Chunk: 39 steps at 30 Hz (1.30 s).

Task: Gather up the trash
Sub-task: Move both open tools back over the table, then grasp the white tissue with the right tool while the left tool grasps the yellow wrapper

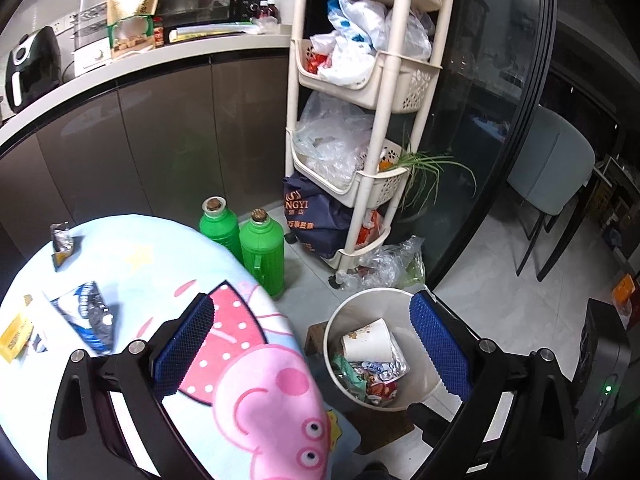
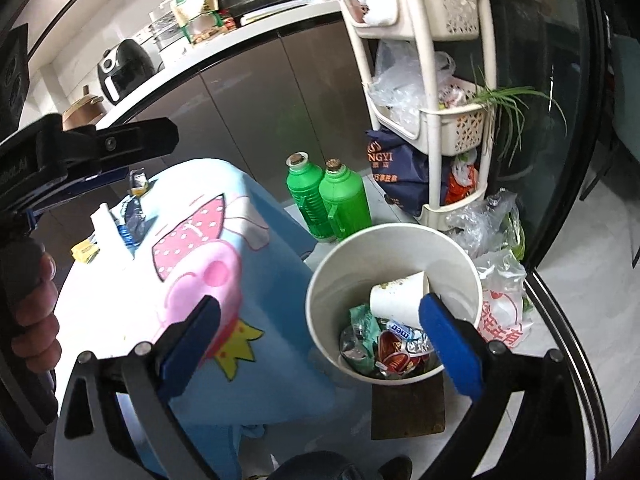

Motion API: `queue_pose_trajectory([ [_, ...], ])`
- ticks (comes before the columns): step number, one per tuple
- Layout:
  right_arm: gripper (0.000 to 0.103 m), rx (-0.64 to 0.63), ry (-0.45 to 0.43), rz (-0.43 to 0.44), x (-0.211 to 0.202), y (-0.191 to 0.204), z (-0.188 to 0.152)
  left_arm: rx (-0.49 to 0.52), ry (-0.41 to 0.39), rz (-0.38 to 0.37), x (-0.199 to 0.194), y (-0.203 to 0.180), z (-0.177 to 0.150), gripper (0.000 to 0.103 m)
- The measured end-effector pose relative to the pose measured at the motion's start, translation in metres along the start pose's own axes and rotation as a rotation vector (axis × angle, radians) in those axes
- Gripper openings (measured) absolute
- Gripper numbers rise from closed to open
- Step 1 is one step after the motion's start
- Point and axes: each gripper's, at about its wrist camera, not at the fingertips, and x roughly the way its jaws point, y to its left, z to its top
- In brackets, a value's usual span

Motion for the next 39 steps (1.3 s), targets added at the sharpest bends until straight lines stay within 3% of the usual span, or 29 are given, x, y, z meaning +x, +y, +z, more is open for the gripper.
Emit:
queue_pose_trajectory([
  [12,0.100,-0.055,-0.029,0.085,-0.030,0.062,0.015,-0.073,-0.074,0.103,-0.085,0.049,-0.008,0.095],
  [25,0.100,-0.219,-0.045,0.254,-0.030,0.166,0.017,-0.257,-0.051,0.305,-0.142,0.182,-0.074,0.095],
  [30,0.100,-0.297,0.002,0.299,-0.014,0.207,0.018,-0.349,-0.012,0.375,-0.154,0.239,-0.105,0.095],
  [39,0.099,-0.389,0.134,0.297,0.047,0.280,0.018,-0.428,0.000,0.395,-0.167,0.291,-0.130,0.095],
])
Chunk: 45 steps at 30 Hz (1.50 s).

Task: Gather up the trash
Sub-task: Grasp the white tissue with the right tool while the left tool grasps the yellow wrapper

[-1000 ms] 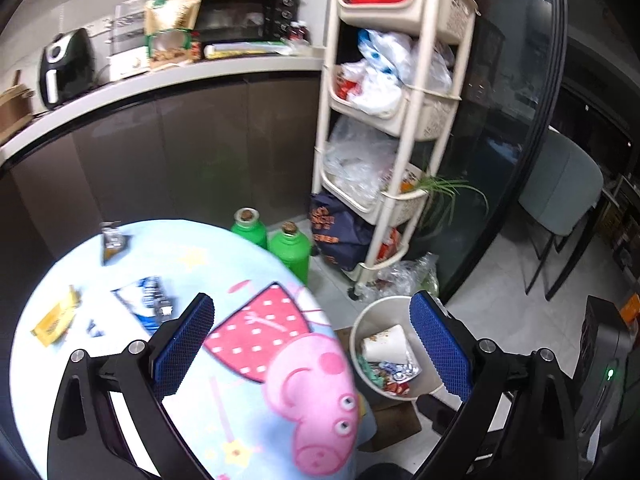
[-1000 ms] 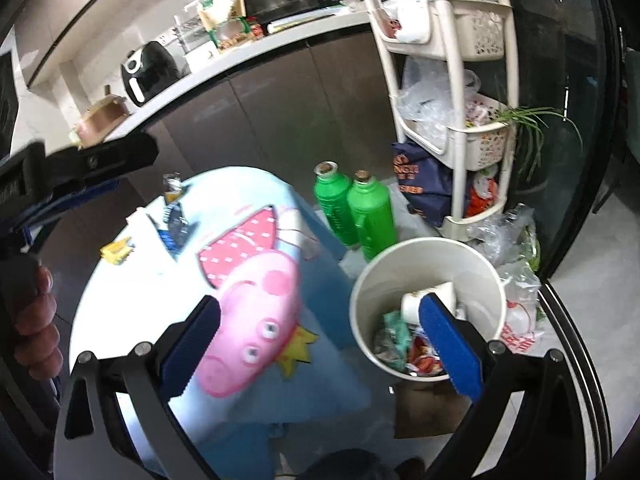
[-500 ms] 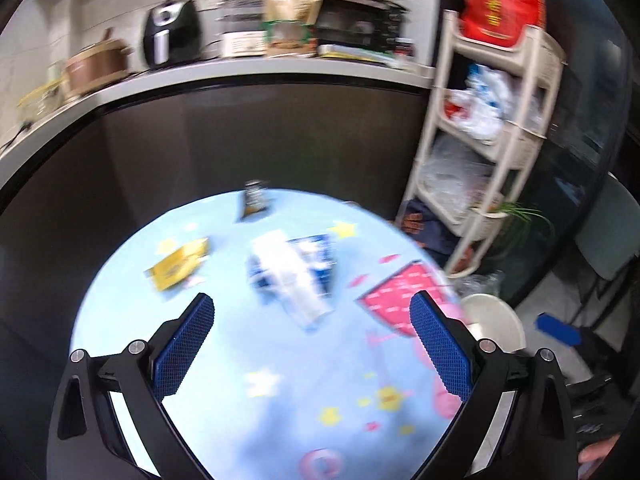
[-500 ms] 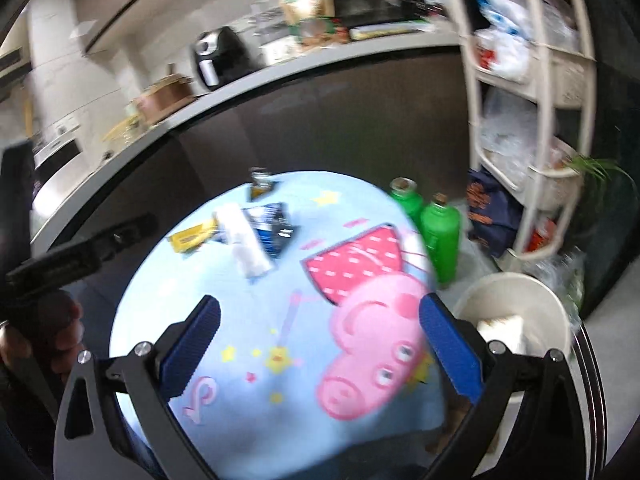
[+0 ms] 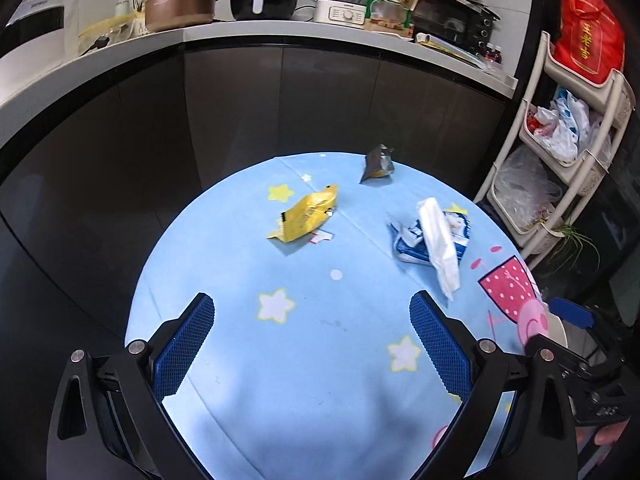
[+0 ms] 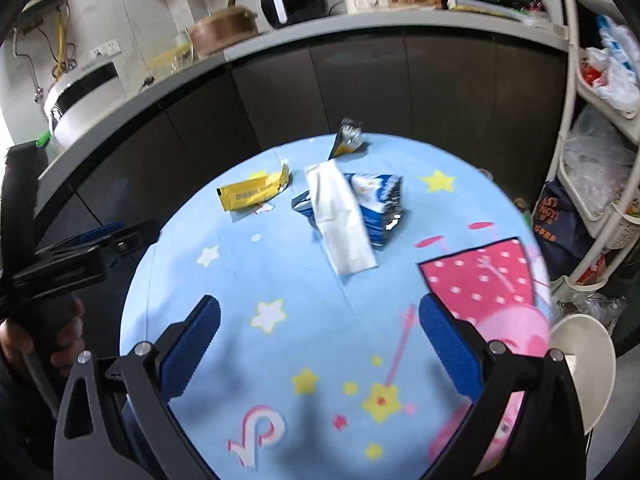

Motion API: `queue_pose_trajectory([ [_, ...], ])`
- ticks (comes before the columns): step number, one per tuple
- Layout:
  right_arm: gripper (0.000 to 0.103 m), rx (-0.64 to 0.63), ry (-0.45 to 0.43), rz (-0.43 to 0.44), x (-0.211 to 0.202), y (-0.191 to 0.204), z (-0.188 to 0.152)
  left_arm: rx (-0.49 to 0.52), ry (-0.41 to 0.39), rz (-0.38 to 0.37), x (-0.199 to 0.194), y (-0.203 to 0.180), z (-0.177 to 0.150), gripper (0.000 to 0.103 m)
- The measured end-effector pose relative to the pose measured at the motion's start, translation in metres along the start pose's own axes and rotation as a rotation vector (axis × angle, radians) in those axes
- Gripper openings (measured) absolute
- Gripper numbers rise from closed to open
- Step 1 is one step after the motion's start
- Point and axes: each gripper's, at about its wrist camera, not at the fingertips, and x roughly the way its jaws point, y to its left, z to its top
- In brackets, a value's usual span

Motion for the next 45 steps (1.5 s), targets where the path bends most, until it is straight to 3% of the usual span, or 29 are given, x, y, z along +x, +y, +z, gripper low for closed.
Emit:
queue_pose_trajectory([
  [2,0.096,0.001,0.023,-0.006,0.018,0.004,0.006,-0.003,0.004,0.001,0.004,0.007,0.001,0.094],
  [3,0.088,-0.001,0.040,-0.009,0.029,0.006,0.009,-0.002,0.006,0.000,0.007,0.011,0.003,0.094],
  [9,0.067,-0.030,0.095,-0.067,0.074,0.006,0.019,0.003,0.013,-0.010,0.031,0.032,0.020,0.094],
  [14,0.055,-0.038,0.110,-0.102,0.099,0.001,0.027,0.046,0.030,0.005,0.065,0.040,0.042,0.095],
  [18,0.035,-0.042,0.129,-0.121,0.113,-0.003,0.029,0.065,0.051,-0.026,0.093,0.039,0.055,0.094],
  [22,0.023,-0.056,0.155,-0.126,0.126,-0.005,0.028,0.046,0.087,-0.056,0.120,0.041,0.063,0.093],
  [24,0.005,-0.060,0.157,-0.122,0.130,-0.006,0.027,0.036,0.106,-0.081,0.132,0.042,0.066,0.086],
  [33,0.005,-0.073,0.102,-0.080,0.096,0.006,0.022,0.007,0.193,-0.141,0.165,0.040,0.073,0.059],
  [38,0.005,-0.043,0.071,-0.068,0.071,0.007,0.016,0.005,0.239,-0.158,0.171,0.034,0.069,0.014],
  [40,0.005,-0.027,0.063,-0.060,0.063,0.006,0.013,0.002,0.246,-0.170,0.167,0.031,0.067,0.001],
  [45,0.005,-0.001,0.033,-0.046,0.040,0.005,0.009,0.014,0.192,-0.188,0.132,0.021,0.063,0.001],
])
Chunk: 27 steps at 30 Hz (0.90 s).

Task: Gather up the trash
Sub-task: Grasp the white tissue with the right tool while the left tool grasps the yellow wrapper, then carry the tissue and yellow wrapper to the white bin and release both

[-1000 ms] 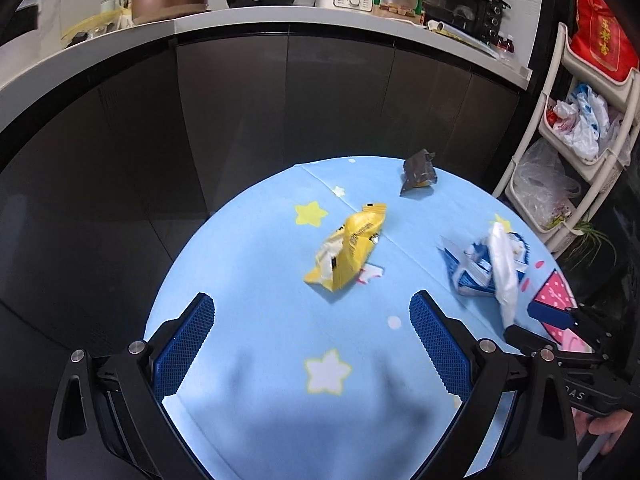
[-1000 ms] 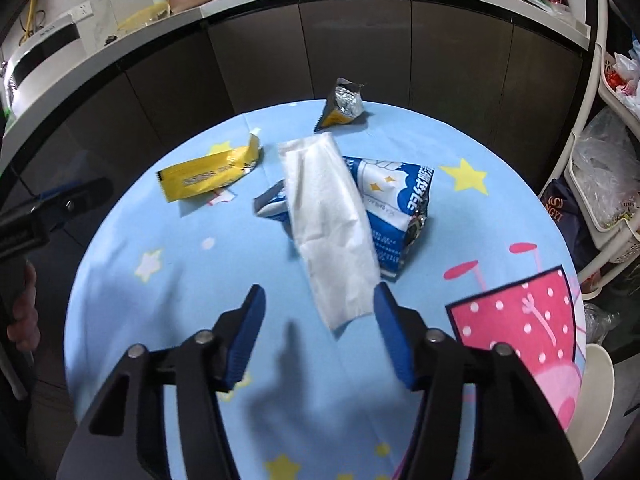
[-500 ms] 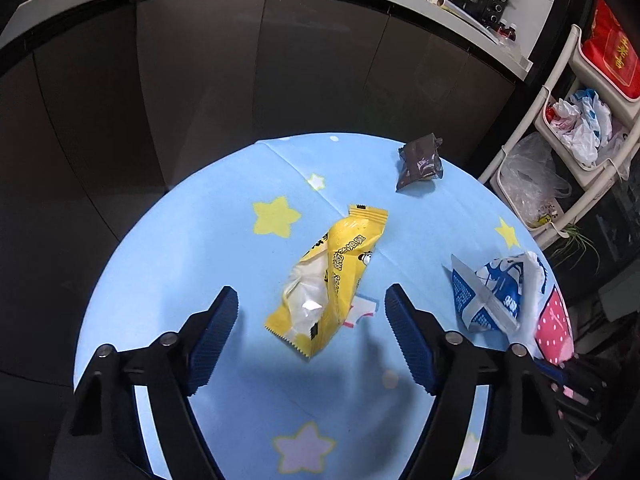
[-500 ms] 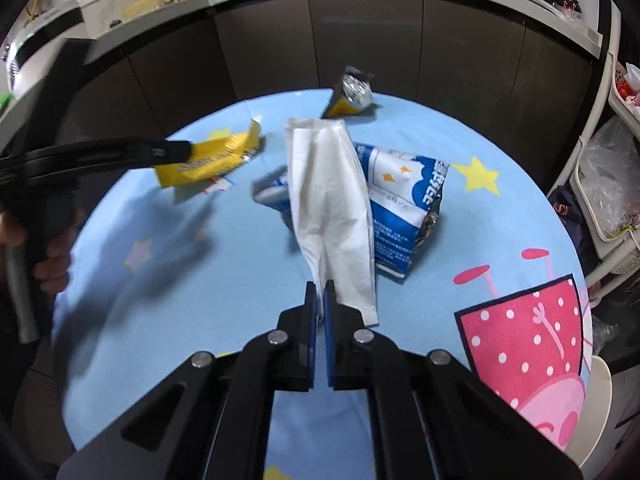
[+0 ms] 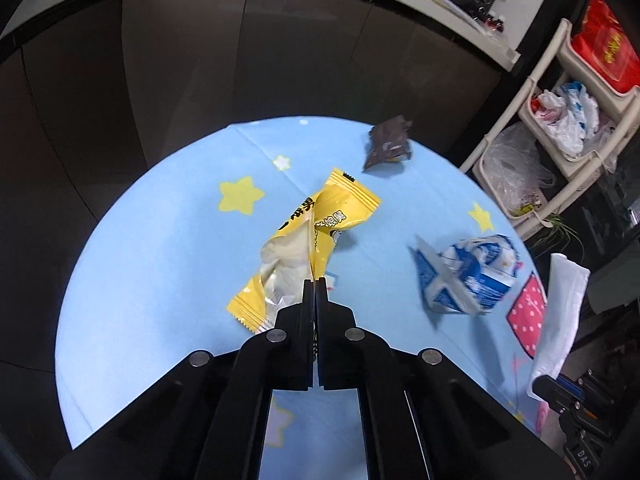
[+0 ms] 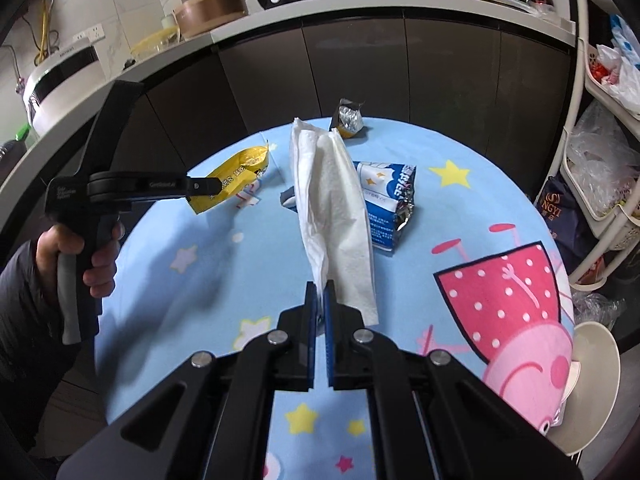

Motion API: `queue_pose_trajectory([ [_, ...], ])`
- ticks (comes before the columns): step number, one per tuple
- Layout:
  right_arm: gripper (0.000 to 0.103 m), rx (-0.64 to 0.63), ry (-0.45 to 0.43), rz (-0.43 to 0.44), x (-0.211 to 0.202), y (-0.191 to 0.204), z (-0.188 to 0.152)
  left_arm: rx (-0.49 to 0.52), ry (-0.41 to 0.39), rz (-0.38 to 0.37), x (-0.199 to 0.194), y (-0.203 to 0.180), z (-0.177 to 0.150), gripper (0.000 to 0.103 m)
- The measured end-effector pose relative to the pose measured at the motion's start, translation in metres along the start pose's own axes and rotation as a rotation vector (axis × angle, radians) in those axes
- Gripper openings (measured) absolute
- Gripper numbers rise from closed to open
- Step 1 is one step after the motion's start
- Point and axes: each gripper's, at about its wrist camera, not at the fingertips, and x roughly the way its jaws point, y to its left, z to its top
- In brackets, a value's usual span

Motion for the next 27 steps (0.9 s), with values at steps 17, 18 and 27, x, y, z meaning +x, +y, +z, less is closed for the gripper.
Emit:
queue_pose_trajectory([
  [17,0.005,0.101,-0.165,0.010,-0.100,-0.024,-0.027,0.133,-0.177,-0.117,-0.119,-0.113,-0.048,0.001],
  [18,0.005,0.112,-0.177,0.002,-0.108,-0.029,-0.029,0.146,-0.184,-0.122,-0.123,-0.123,-0.051,0.001],
  [27,0.006,0.181,-0.235,-0.059,-0.149,-0.064,-0.048,0.258,-0.188,-0.177,-0.133,-0.186,-0.069,0.001],
])
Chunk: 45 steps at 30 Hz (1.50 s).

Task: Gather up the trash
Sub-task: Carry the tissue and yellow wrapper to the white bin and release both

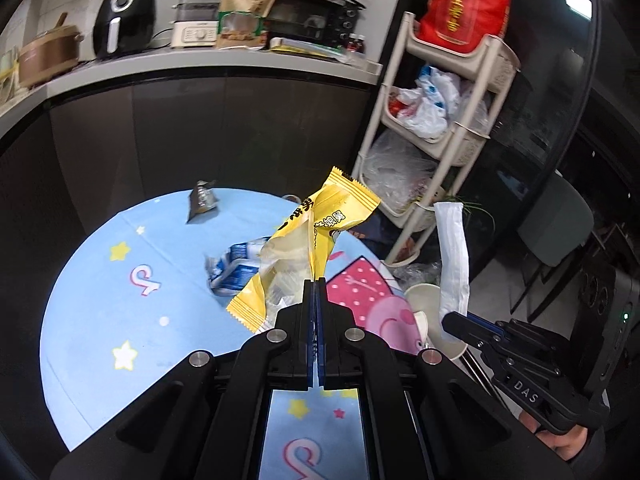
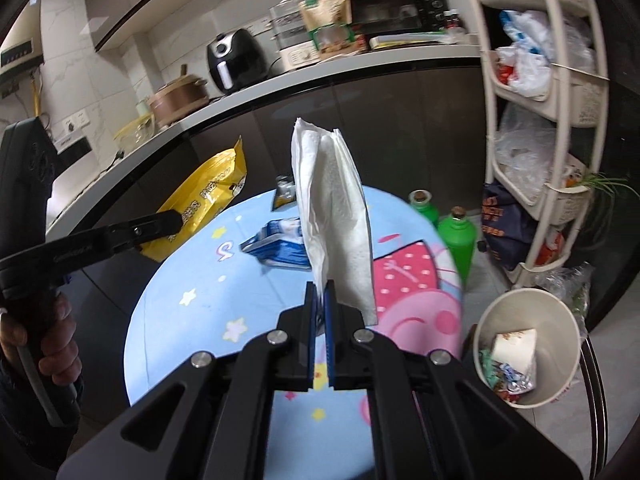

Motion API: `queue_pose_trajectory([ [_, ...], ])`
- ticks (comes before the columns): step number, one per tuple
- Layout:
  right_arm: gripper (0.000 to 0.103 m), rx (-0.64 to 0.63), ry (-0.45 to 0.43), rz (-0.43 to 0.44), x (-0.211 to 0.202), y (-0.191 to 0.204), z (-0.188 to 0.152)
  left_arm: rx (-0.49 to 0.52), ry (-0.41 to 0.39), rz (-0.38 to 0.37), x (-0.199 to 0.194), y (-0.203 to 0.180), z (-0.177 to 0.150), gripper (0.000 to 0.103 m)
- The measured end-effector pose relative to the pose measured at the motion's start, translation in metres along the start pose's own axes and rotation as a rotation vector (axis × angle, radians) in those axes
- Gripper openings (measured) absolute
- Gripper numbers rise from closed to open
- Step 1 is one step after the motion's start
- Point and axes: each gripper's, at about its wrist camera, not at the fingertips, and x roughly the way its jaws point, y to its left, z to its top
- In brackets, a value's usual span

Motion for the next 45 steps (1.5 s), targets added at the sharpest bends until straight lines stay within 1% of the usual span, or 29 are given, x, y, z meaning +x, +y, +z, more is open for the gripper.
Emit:
queue_pose_trajectory([
  [7,0.006,0.054,-0.022,-0.045,-0.022,-0.035,-0.011,0.098,-0.019,-0.039,0.006,-0.051,0.000,0.001],
  [13,0.006,0.109,-0.030,-0.085,-0.035,-0.069,-0.022,0.141,0.005,-0.092,0.024,-0.089,0.003,0.001],
  [17,0.006,0.155,-0.031,-0.111,-0.041,-0.097,-0.031,0.152,0.036,-0.133,0.043,-0.110,0.005,0.001],
  [21,0.006,0.208,-0.029,-0.139,-0.046,-0.129,-0.043,0.155,0.086,-0.170,0.071,-0.133,0.005,0.001],
  [27,0.006,0.281,-0.013,-0.166,-0.044,-0.170,-0.061,0.178,0.146,-0.208,0.107,-0.164,0.004,0.001],
  [31,0.006,0.325,0.007,-0.176,-0.037,-0.194,-0.074,0.197,0.194,-0.221,0.135,-0.184,0.001,0.001],
  [35,0.006,0.360,0.028,-0.177,-0.029,-0.213,-0.085,0.216,0.246,-0.211,0.166,-0.200,-0.004,0.001],
  [42,0.006,0.403,0.068,-0.175,-0.008,-0.242,-0.098,0.236,0.307,-0.215,0.214,-0.216,-0.018,0.001],
  [45,0.006,0.416,0.091,-0.175,0.004,-0.252,-0.102,0.257,0.342,-0.205,0.235,-0.222,-0.028,0.001],
])
